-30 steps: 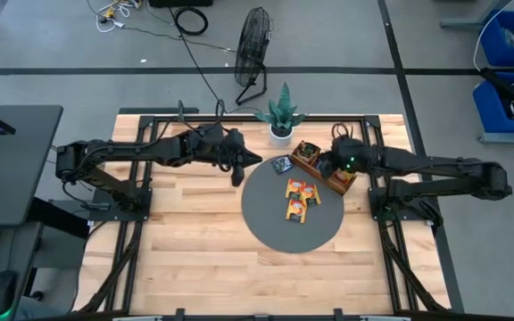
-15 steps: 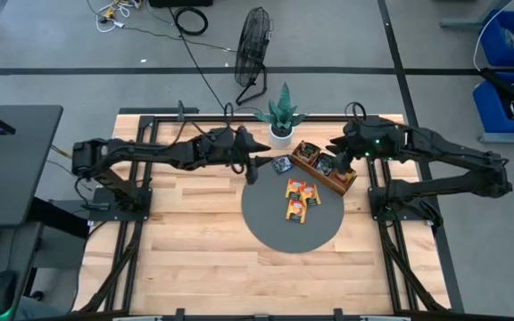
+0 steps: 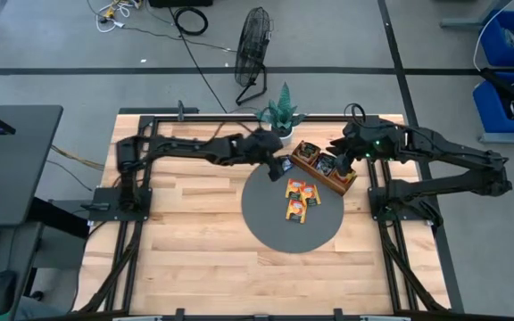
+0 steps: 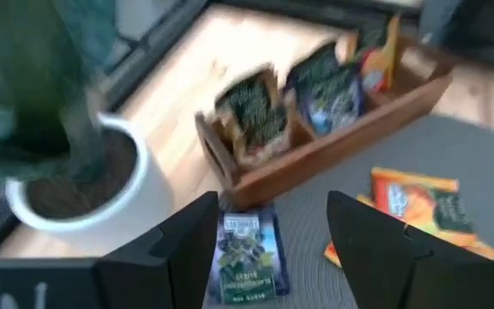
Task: Pick & Place Tea
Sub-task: Put the purple tea bag into the wooden organizer
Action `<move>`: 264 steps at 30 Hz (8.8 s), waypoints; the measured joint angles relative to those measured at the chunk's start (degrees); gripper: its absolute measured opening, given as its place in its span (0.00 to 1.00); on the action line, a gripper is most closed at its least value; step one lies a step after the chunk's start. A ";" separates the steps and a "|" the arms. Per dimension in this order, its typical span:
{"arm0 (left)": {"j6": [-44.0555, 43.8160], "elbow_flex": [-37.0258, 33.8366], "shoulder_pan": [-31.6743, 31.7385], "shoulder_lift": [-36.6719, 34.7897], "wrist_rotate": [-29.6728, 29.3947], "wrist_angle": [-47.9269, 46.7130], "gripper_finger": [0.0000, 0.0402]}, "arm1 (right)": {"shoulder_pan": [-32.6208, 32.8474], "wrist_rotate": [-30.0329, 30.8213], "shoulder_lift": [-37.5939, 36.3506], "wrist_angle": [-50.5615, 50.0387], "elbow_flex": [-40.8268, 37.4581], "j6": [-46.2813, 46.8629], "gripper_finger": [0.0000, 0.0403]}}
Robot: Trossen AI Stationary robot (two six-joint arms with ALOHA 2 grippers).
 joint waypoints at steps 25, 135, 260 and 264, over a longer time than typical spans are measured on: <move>-13.38 2.35 3.06 12.67 4.43 -1.12 0.56 | 0.04 -0.09 0.02 -0.24 0.00 -1.97 0.30; -13.94 12.00 -4.33 -13.45 -10.95 16.75 0.01 | 4.90 5.77 12.28 73.38 -9.35 -4.93 0.36; 14.00 12.00 -3.54 -13.21 19.50 -18.25 0.02 | 2.43 -22.00 31.95 -14.30 33.27 -5.64 0.00; 13.43 12.00 -3.63 -13.21 18.92 -17.62 0.01 | 2.40 -24.17 31.46 -14.36 33.24 -7.50 0.05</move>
